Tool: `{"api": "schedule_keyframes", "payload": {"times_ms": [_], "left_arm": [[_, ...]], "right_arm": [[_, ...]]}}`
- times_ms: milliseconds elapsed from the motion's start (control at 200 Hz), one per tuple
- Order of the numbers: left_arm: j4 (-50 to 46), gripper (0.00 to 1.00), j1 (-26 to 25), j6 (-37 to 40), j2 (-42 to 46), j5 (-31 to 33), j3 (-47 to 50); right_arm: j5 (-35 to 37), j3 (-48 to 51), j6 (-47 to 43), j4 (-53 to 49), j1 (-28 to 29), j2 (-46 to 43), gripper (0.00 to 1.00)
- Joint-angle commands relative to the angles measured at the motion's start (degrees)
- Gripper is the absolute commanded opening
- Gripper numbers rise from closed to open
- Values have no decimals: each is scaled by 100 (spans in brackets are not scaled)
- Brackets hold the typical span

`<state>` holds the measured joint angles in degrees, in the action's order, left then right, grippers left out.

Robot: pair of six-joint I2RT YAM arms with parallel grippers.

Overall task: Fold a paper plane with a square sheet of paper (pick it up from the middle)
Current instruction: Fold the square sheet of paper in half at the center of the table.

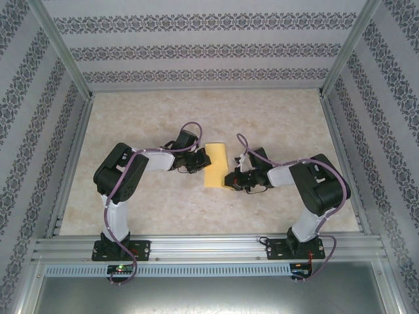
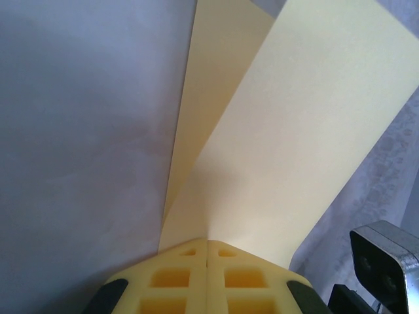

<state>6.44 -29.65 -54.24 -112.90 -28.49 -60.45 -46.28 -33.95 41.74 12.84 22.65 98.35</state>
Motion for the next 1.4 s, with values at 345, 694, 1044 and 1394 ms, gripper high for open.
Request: {"api": "schedule_keyframes", "payload": {"times_ms": [345, 694, 1044, 1394], "left_arm": [[-554, 0, -51, 185, -74, 197, 131], [-572, 0, -54, 194, -87, 204, 121], [-626, 0, -53, 221, -60, 223, 143], [-627, 0, -52, 233, -100, 205, 100]], "right_arm": [[-117, -1339, 296, 318, -659, 371, 1], [169, -1201, -41, 187, -668, 1009, 3], [121, -1285, 32, -24, -595, 637, 5], [80, -1966, 111, -10, -598, 1339, 4]]}}
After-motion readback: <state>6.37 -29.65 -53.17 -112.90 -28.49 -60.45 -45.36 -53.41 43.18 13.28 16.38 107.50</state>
